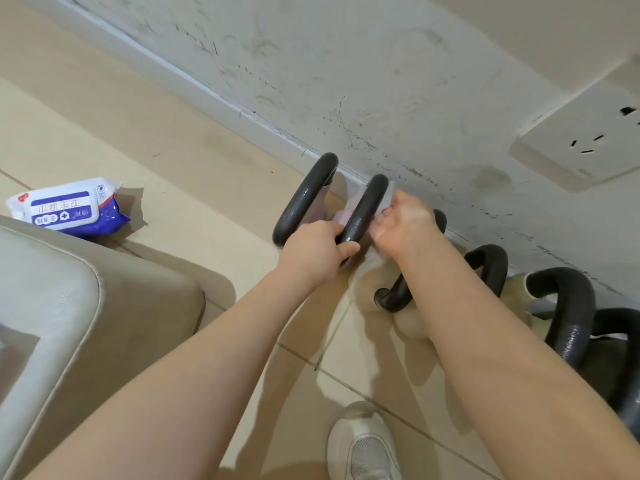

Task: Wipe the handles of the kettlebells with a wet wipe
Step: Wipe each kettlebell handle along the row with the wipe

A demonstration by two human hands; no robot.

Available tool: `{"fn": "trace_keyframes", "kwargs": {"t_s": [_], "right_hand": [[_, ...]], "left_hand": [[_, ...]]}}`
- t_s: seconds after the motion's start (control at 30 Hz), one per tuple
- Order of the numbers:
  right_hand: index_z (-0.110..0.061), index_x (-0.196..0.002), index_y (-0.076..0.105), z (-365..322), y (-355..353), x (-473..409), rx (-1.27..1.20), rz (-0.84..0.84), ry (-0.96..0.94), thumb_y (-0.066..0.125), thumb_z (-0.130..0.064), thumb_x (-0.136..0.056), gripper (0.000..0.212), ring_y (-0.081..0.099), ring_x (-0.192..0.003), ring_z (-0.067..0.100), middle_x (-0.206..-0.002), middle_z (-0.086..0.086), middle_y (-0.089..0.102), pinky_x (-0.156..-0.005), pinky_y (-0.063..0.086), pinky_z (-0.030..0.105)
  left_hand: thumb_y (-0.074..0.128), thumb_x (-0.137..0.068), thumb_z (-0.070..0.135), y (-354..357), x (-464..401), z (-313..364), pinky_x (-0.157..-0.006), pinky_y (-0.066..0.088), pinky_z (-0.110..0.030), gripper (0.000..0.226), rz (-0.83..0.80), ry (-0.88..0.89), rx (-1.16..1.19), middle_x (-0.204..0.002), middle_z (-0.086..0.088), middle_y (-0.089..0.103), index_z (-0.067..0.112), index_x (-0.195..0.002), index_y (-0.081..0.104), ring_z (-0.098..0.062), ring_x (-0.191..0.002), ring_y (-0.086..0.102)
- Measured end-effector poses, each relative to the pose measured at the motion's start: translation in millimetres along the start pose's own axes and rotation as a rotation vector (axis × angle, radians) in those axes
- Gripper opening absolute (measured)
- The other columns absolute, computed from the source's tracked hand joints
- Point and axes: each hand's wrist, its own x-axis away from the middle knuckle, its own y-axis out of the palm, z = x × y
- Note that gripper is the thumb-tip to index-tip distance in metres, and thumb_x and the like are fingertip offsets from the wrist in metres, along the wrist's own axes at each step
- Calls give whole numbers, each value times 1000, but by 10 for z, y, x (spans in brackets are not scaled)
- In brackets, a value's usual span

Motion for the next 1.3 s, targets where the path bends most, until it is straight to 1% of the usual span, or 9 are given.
{"fn": "trace_keyframes", "kwargs": {"t_s": [0.1,0.27,0.43,0.5,0.6,0.83,1.0,1.17,1.3], "right_hand": [[-8,-97,57,178,4,99,66,9,6,44,-34,-97,29,64,-96,28,-106,16,65,-87,52,41],[-5,-116,54,167,-36,174,-119,-149,74,34,-42,-99,46,59,-111,29,-122,15,62,-88,48,40],[-17,-100,61,590,-199,304,150,-237,-70,25,-48,-98,48,61,-82,1,-82,-10,69,-73,43,20],[-18,-124,54,863,-341,391,265,-235,-98,24,-56,-96,56,54,-104,-3,-110,-14,66,-89,34,19],[-40,-145,19,1110,-414,472,307,-289,-93,21,-61,-93,57,21,-133,-3,-149,-21,23,-104,19,24],[-38,-142,29,1160,-360,410,363,-316,-125,24,-65,-89,60,17,-135,-1,-154,-13,19,-111,13,29],[-38,-146,-6,1111,-453,479,544,-427,-237,22,-39,-101,53,9,-130,-11,-141,-30,6,-104,12,19],[-23,-144,-20,1112,-367,436,849,-390,-609,27,-35,-98,68,-10,-133,-8,-153,-10,-17,-109,4,13],[-10,-147,18,1046,-482,250,1626,-150,-1120,27,-44,-93,65,-10,-143,16,-157,0,-4,-115,-8,39]], "left_hand": [[55,-89,30,-13,9,-10,-62,36,-30,23,2,-6,24,-63,-2,47,11,-77,56,-24,-68,47],[58,-88,30,-15,22,11,-67,41,-32,29,4,-25,112,-71,-8,54,3,-91,64,-23,-69,47],[65,-82,31,-7,35,-45,-55,39,-23,27,33,-82,259,-71,-10,62,5,-86,68,-17,-60,47],[67,-80,32,8,62,-42,-50,33,-19,31,34,-114,311,-61,-1,50,2,-78,63,-14,-54,42],[60,-83,37,40,81,-27,-66,40,-28,31,75,-181,450,-64,2,53,7,-75,61,-17,-65,49],[21,-97,50,-8,242,-90,-85,44,-18,53,76,-376,992,-84,3,69,16,-88,60,-6,-85,61],[11,-92,61,11,288,-133,-99,41,-25,70,55,-368,1095,-105,-4,70,12,-107,58,-11,-102,61],[2,-87,68,17,320,-221,-114,29,-36,86,-28,-367,1188,-125,-5,63,11,-139,39,-19,-126,50],[-2,-87,66,100,387,-352,-120,8,-41,83,18,-384,1096,-145,-2,45,18,-139,41,-13,-142,26]]}}
